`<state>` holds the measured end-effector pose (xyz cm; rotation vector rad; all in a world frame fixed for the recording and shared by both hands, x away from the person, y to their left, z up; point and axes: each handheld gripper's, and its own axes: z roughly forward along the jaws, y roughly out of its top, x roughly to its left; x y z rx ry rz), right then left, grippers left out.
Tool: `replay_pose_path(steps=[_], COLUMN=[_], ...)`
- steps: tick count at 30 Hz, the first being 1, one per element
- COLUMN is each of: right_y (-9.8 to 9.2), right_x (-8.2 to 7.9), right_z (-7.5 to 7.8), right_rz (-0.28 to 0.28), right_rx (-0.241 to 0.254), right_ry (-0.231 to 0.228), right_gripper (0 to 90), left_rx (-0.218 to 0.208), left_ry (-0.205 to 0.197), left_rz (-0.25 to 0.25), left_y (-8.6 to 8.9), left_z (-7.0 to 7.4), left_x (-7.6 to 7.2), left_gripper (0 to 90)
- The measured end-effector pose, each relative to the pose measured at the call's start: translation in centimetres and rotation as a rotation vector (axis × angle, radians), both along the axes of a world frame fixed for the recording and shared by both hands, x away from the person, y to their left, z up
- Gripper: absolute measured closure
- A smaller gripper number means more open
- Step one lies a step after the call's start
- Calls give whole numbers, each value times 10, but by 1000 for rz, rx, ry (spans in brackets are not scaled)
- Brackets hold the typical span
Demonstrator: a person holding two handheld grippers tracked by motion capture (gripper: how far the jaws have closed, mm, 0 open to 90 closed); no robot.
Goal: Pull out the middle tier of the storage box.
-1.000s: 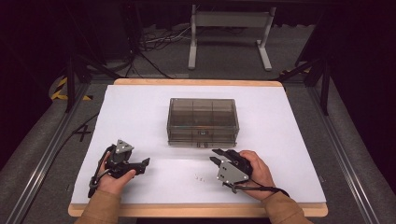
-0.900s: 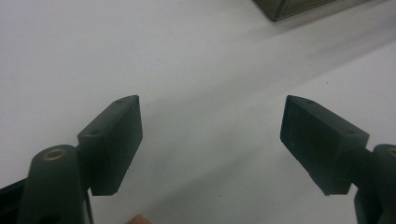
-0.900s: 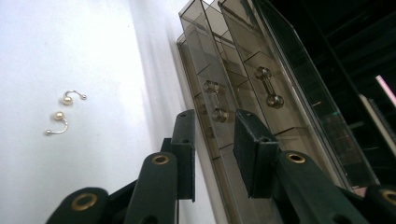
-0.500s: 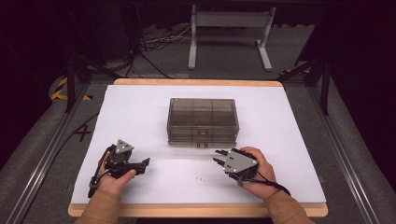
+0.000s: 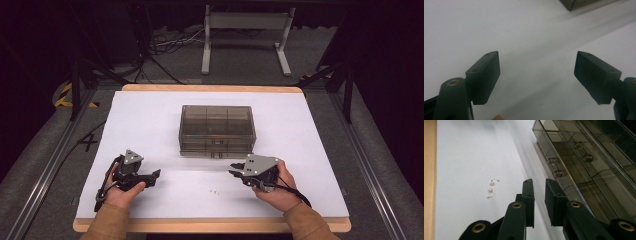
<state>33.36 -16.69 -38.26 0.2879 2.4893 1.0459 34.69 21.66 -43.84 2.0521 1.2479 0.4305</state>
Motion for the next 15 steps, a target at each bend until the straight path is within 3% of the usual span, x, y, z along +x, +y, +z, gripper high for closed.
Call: replay_pose_path(steps=[7,15], right_y=[-1,0], right_x=[7,12], right_z=[8,20], right_rz=[-13,-7], right_rx=[9,2], right_ry=[88,116], right_gripper=[794,796], left_rx=[-2,1], left_ry=[5,4], left_rz=[0,0], left_y=[0,-1], left_z=[0,0], left_x=[0,0], left_gripper=[217,217])
